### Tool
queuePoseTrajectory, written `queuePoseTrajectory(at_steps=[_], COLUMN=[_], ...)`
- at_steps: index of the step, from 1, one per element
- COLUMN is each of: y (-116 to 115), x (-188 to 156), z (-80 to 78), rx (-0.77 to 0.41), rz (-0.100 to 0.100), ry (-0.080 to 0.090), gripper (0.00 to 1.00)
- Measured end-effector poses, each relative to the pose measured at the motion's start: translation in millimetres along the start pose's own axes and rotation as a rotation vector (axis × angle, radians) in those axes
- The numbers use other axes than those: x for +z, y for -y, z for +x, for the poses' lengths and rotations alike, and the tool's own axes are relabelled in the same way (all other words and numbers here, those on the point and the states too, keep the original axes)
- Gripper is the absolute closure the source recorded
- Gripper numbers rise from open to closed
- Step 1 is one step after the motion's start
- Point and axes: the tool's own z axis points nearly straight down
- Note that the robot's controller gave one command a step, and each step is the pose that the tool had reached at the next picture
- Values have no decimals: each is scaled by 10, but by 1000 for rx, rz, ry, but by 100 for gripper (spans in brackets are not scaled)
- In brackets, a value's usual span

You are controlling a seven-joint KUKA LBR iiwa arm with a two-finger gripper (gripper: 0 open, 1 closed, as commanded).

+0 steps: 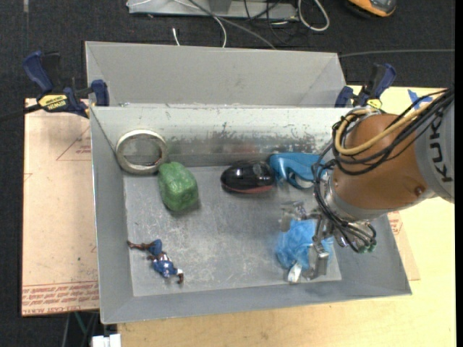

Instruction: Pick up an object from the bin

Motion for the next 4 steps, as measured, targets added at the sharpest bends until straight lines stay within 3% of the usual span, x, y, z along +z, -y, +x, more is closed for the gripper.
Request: queuePoseTrajectory(at_steps=[1,2,3,4], y=[-80,448,506,506], x=[633,880,920,918], z=[-120,2,-34,-33], rx=[255,-357,-279,-279], rz=[-5,4,-8,-8], ry=[-15,11,-9,-9], gripper=[0,0,100,100])
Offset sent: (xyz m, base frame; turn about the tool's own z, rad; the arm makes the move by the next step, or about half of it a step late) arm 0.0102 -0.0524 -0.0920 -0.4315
